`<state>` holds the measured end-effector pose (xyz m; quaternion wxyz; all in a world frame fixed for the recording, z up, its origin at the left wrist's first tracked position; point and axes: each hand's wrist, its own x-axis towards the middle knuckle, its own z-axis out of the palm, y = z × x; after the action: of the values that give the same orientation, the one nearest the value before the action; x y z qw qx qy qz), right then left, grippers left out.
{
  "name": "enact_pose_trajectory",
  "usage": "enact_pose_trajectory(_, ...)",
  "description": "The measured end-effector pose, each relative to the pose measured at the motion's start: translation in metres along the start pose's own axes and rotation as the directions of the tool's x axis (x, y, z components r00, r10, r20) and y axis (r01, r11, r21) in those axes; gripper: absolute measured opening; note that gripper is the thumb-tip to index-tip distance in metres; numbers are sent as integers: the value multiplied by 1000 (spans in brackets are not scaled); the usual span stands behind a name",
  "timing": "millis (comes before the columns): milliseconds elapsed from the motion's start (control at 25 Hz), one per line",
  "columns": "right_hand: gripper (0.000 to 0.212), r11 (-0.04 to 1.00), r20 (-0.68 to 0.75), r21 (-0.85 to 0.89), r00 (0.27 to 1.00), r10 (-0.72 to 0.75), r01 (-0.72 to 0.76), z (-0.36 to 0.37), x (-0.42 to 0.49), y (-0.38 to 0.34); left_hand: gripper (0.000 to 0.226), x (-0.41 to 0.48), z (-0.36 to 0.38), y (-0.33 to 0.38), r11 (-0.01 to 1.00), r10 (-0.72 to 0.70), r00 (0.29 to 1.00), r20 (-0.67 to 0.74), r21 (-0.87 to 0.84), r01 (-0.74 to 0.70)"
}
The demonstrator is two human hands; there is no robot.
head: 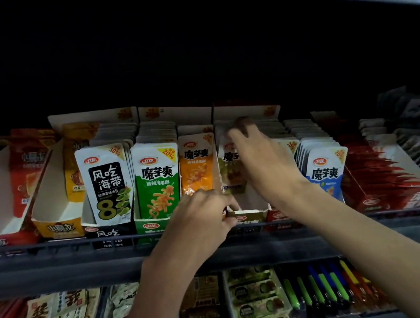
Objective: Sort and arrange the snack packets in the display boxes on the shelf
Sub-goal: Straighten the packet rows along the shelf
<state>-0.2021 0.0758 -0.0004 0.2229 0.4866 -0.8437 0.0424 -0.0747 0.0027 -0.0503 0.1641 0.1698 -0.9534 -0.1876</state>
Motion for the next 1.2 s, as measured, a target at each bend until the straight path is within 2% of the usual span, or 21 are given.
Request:
enact_pose_trajectory(40, 60, 999, 29, 4, 999, 33, -33, 3, 3, -2, 19, 0, 2, 1, 1000, 0, 1000, 7, 12, 0)
enact_pose_trajectory(120, 48, 998, 72, -33, 996, 55, -53, 10, 8, -5, 20, 1, 4, 1, 1000, -1, 1000, 16, 25, 1)
enact_pose_trajectory(200, 35, 995, 46, -86, 998, 50, -46, 14, 14, -6, 19, 3, 4, -2, 1000, 4, 1000, 22, 21, -4)
enact_pose_trajectory(440, 18, 992, 41, -127, 999, 13, -8, 13, 20, -8, 20, 5, 4, -5, 1000, 19, 999, 27, -11, -19)
enact_pose_trajectory(1040, 15, 996, 92, -85, 995, 42, -35, 11, 26, -13, 20, 3, 2, -3, 999, 7, 1000, 12, -35, -7)
enact_pose_trajectory(1120, 22, 998, 79, -49, 996, 50, -46, 10, 24, -12, 17, 2, 2, 0, 1000, -5, 1000, -20, -12, 5)
enact_pose_trajectory(1200, 41, 998, 83, 5, 995, 56, -56, 8, 18, -8, 16, 1, 1, 5, 999, 0, 999, -36, 32, 1)
